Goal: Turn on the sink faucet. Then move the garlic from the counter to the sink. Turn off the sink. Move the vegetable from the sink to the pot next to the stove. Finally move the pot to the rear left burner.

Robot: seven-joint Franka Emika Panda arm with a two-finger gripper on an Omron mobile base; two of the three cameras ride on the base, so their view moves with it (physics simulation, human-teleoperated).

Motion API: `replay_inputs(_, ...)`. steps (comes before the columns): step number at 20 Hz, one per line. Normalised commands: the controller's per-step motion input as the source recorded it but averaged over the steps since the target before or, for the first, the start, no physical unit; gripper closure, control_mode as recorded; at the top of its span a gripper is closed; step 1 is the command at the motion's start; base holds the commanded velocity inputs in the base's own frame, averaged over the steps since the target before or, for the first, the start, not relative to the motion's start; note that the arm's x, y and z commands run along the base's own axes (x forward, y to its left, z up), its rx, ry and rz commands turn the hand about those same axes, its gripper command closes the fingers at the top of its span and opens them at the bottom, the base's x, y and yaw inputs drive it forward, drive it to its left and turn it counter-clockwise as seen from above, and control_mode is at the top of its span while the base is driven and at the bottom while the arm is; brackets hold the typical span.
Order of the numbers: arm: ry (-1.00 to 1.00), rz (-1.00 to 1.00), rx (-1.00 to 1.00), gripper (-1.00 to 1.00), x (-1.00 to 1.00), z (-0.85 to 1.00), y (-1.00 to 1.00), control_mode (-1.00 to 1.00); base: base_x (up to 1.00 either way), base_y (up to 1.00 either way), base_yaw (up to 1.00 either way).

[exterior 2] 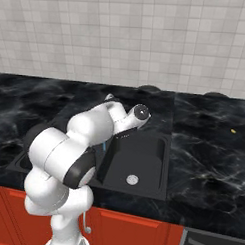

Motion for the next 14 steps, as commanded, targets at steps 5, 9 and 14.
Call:
replay_inputs(5, -0.01, 0.01, 0.03, -1.00, 0.19, -0.05, -0.10, -1.00, 0.00, 0.00, 0.00)
replay_inputs(9, -0.03, 0.07, 0.08, -1.00, 0.18, -0.03, -0.11, -1.00, 0.00, 0.00, 0.00)
replay_inputs(14, -0.03, 0.14, 0.08, -1.00, 0.24, -0.06, -0.01, -1.00, 0.00, 0.00, 0.00)
